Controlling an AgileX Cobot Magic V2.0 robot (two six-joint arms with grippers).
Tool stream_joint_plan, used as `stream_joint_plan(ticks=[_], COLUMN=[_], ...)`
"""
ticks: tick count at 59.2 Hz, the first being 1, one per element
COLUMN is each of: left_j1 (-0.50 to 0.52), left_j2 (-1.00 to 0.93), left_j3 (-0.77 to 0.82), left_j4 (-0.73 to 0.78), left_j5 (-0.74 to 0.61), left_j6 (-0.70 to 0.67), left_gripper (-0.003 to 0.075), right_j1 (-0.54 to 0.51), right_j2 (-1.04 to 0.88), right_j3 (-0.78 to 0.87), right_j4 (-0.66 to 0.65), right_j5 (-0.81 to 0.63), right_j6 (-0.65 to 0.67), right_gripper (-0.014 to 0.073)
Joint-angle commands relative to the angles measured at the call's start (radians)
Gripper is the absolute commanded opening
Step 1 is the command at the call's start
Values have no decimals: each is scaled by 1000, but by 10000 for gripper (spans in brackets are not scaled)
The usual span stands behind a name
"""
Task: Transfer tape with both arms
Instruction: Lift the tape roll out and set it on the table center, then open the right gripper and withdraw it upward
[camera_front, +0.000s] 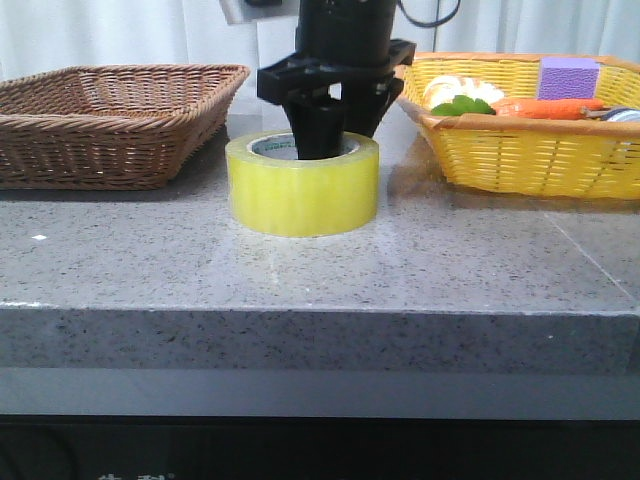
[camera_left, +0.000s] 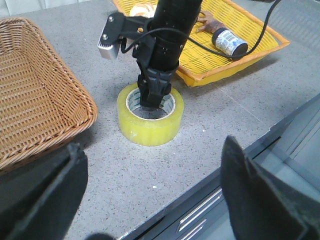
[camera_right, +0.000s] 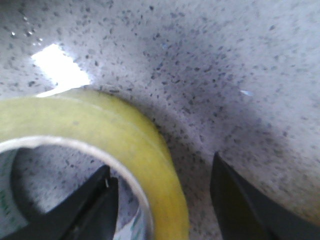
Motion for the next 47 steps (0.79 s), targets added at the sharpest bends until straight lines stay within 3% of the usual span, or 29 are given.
stream_joint_plan(ticks=[1, 11, 24, 47], left_j1=[-9, -9, -9, -9], left_j2=[7, 7, 7, 7], left_j3=[-34, -34, -34, -34], left_j4=[-21, -21, -21, -21], left_j5=[-75, -75, -75, -75], left_j6=[-5, -5, -5, -5], left_gripper=[546, 546, 546, 546], right_j1=[-4, -12, -66, -98], right_j2=[-112, -206, -373, -837], right_j3=[-32, -30, 35, 554], right_j4=[-6, 37, 209, 216], right_j5=[15, 17, -86, -396], right_j6=[-8, 27, 40, 40], right_gripper=[447, 447, 447, 447])
